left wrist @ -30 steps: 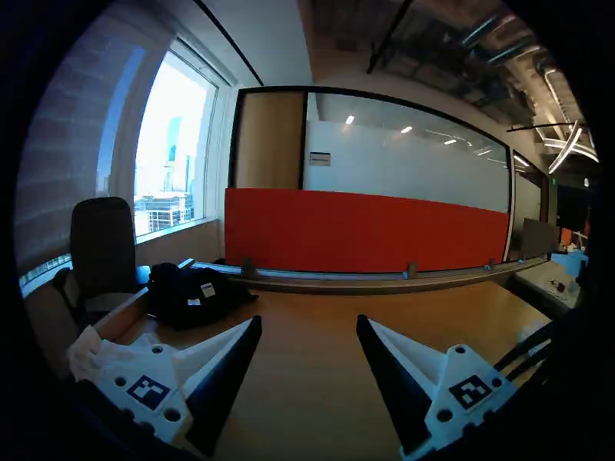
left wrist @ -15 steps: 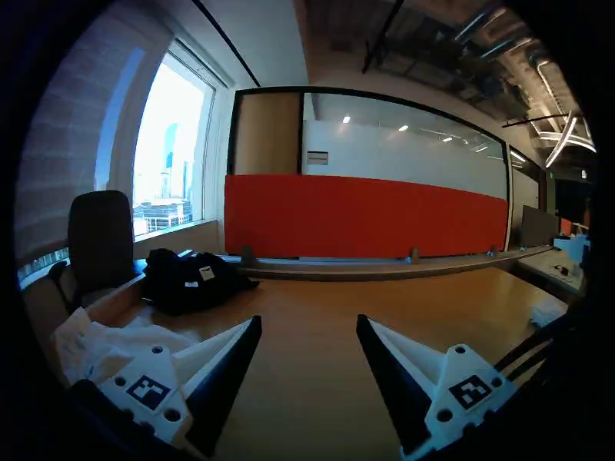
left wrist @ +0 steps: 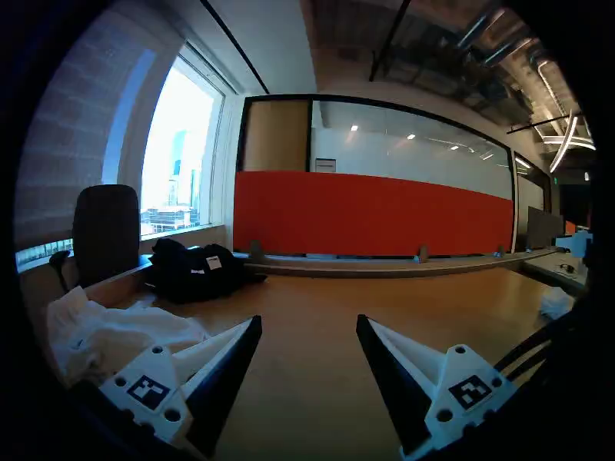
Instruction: Fold towel
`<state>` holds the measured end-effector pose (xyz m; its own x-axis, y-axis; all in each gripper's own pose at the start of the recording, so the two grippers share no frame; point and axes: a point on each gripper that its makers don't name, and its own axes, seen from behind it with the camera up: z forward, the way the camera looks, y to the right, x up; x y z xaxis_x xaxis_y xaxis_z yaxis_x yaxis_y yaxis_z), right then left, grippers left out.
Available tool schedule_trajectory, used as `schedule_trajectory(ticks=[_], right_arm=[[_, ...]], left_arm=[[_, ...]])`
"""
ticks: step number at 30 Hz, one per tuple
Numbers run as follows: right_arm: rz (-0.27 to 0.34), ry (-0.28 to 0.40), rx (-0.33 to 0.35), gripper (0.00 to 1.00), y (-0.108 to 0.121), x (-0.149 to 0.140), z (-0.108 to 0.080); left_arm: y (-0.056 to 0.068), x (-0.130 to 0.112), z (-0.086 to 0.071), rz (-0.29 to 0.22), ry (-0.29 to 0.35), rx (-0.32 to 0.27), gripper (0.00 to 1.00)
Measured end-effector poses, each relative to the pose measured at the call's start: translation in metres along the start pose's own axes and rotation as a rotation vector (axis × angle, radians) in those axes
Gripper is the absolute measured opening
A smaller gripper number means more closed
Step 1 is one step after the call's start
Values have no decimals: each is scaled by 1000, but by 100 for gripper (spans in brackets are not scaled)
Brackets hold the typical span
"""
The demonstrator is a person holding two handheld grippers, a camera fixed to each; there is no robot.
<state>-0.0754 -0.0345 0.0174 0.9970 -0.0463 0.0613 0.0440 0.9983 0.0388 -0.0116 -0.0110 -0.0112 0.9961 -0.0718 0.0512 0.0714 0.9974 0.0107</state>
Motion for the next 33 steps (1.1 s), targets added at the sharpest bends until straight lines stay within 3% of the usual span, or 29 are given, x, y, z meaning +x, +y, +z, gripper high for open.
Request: schedule_trajectory(ticks=[11,23,33], right_arm=[[-33,-9,24,100,-13,3,10],[0,-5,12,100,-3,0,12],[-5,-5,7,100,0,-5,11]], left_arm=[[2,-4,1,26,28,10,91],[14,-12,2,40,36,-3,91],[12,-17,6,42,49,-2,91]])
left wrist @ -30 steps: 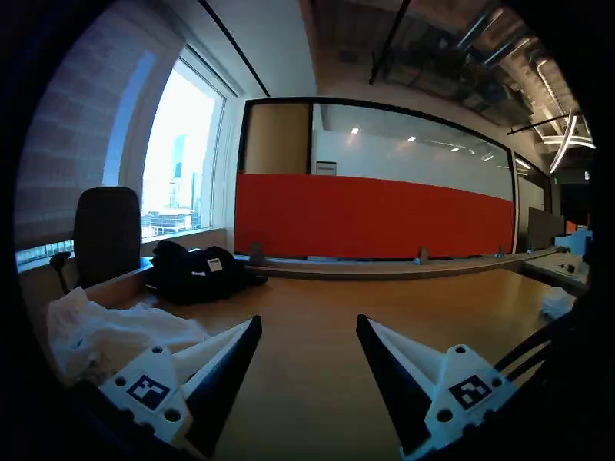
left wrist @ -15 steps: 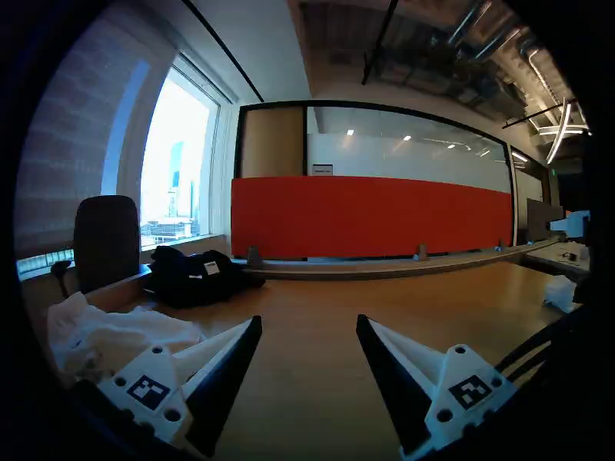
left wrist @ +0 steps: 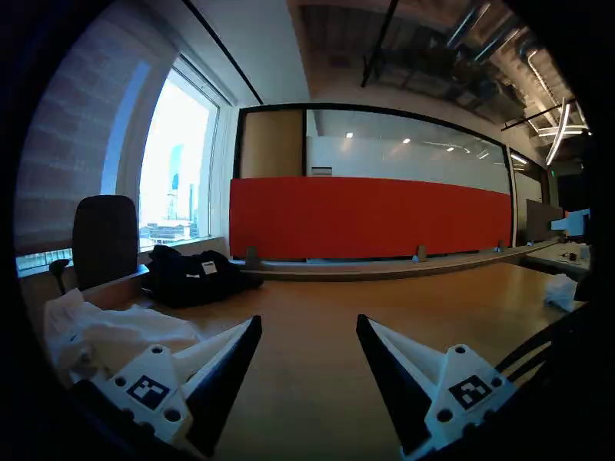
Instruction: Fold towel
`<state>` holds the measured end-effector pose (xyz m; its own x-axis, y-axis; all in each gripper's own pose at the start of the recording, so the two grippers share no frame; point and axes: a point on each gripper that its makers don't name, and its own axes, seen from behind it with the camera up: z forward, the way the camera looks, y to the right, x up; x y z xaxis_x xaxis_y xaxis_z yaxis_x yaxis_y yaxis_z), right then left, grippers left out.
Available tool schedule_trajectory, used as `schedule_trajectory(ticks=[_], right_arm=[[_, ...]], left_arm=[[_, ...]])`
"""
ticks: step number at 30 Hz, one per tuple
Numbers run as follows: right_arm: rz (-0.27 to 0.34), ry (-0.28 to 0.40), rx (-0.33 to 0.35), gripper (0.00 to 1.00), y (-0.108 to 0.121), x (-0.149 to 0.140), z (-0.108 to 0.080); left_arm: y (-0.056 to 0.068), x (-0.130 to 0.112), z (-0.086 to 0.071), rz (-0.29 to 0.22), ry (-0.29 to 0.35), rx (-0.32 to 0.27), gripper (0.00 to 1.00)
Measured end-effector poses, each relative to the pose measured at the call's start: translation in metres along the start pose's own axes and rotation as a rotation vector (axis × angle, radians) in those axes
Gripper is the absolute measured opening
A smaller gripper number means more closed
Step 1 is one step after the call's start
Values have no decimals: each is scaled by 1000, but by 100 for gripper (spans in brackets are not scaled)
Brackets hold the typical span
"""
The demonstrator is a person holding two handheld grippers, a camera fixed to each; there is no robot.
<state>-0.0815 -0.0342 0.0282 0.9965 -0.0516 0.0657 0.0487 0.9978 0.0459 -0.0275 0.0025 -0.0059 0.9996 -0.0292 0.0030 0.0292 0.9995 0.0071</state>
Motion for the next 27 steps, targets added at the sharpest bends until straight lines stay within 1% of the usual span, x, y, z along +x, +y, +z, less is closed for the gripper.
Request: schedule_trajectory(ticks=[8,14,27], right_arm=[[2,6,-7,100,4,-1,-2],[2,12,-14,100,6,1,-3],[-6,28,-15,100,8,1,-3]], left_arm=[[-3,-6,5,14,7,-4,91],[-5,-5,5,7,21,-7,91],[-5,-5,6,9,22,-8,91]])
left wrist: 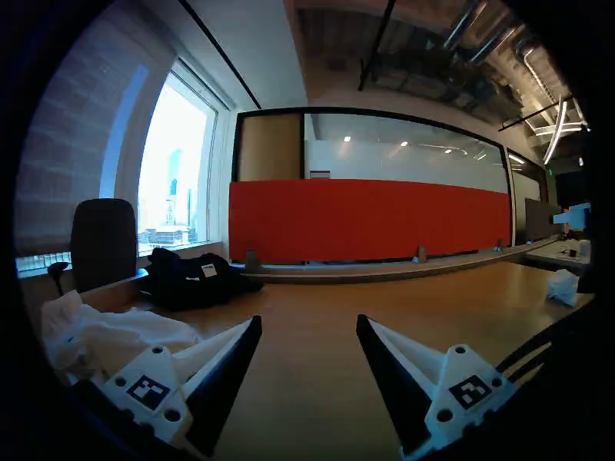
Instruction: Fold towel
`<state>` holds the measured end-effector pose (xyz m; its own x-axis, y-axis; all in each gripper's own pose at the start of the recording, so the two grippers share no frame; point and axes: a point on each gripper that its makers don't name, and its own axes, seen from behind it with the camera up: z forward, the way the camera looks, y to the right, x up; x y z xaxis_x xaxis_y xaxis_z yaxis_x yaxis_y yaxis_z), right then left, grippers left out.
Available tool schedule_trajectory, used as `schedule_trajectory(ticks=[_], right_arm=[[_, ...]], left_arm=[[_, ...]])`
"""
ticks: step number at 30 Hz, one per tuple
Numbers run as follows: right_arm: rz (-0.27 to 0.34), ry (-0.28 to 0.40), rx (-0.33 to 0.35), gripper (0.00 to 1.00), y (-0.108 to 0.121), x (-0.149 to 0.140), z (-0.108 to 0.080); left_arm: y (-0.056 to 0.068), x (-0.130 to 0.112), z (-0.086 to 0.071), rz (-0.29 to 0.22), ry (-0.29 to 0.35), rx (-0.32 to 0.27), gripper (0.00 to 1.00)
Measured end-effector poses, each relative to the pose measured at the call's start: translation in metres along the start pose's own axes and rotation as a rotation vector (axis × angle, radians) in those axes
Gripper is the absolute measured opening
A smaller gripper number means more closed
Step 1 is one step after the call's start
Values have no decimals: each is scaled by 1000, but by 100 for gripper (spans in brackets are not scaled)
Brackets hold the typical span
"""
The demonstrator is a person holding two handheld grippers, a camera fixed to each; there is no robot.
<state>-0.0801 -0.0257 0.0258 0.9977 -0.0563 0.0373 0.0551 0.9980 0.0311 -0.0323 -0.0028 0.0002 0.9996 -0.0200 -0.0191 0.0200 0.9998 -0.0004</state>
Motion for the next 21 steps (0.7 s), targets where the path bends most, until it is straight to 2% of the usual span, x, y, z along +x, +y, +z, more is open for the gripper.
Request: schedule_trajectory(ticks=[11,21], right_arm=[[41,32,-39,100,19,-11,7],[27,47,-25,100,26,-34,14]], left_arm=[[0,0,0,1,0,0,91],[0,1,0,2,0,0,91]])
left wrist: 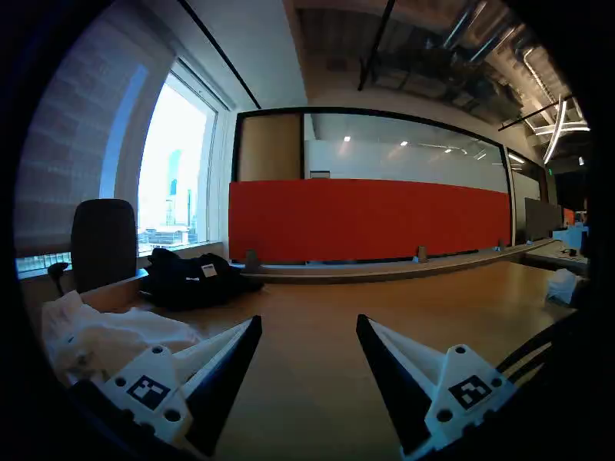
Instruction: Fold towel
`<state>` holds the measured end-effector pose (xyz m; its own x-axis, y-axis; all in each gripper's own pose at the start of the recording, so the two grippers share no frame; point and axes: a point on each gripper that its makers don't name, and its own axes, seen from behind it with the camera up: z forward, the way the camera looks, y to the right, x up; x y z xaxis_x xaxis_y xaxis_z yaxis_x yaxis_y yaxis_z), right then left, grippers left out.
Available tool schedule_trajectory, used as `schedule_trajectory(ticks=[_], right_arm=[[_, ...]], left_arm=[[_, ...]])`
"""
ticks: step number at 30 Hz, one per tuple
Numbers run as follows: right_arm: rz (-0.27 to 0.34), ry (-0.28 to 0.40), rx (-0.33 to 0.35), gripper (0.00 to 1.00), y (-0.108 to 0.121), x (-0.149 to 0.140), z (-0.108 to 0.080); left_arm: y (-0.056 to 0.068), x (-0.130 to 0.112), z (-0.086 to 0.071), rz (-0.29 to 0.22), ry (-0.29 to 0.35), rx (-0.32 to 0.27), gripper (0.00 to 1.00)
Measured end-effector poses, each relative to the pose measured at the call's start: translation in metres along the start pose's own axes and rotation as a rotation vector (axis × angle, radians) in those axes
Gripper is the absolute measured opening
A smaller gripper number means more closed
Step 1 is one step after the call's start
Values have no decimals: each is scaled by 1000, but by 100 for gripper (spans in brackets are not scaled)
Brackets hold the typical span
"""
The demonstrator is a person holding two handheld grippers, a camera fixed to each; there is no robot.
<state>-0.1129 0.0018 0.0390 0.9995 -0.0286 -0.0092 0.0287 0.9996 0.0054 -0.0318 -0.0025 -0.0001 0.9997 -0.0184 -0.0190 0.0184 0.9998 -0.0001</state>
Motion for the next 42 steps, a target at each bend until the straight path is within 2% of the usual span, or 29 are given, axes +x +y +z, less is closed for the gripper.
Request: schedule_trajectory(ticks=[8,26,42], right_arm=[[59,-18,18,100,-1,-26,-3],[97,-29,-3,100,7,-55,-10],[56,-1,10,99,0,-57,-13]], left_arm=[[0,0,0,0,0,1,91],[0,0,0,0,0,1,91],[0,0,0,0,0,1,91]])
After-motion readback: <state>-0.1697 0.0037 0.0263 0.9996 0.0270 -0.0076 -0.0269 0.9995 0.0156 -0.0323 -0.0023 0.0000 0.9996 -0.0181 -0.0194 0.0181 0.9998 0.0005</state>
